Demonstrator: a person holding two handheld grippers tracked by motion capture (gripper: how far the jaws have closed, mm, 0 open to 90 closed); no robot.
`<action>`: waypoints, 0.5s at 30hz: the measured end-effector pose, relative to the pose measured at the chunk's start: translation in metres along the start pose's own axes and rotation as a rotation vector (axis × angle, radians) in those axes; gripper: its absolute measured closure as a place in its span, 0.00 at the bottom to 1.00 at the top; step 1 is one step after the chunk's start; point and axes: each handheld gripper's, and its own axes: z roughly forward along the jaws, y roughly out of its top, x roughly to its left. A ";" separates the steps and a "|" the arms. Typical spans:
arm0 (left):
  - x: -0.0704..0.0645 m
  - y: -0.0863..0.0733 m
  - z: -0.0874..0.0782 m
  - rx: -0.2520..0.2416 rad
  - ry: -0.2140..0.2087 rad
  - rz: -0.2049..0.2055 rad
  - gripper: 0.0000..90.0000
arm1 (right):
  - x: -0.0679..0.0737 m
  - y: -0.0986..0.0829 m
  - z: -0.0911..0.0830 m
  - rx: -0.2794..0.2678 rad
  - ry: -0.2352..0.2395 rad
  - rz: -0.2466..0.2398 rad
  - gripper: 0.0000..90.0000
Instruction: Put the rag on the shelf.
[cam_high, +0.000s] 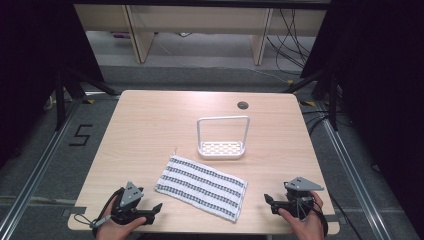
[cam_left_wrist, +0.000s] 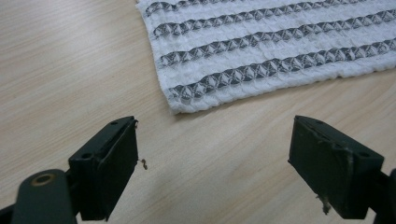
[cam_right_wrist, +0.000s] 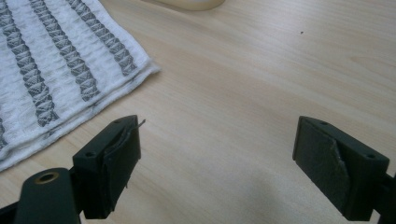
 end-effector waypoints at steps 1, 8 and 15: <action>-0.001 0.000 0.000 0.000 -0.003 -0.006 0.17 | 0.002 0.000 0.000 0.006 -0.005 0.014 0.19; -0.004 0.002 0.000 0.005 -0.011 0.021 0.17 | 0.000 0.001 0.001 0.014 0.010 0.000 0.20; -0.016 0.004 0.003 -0.021 -0.048 0.021 0.17 | -0.001 0.002 0.001 -0.009 0.018 -0.009 0.22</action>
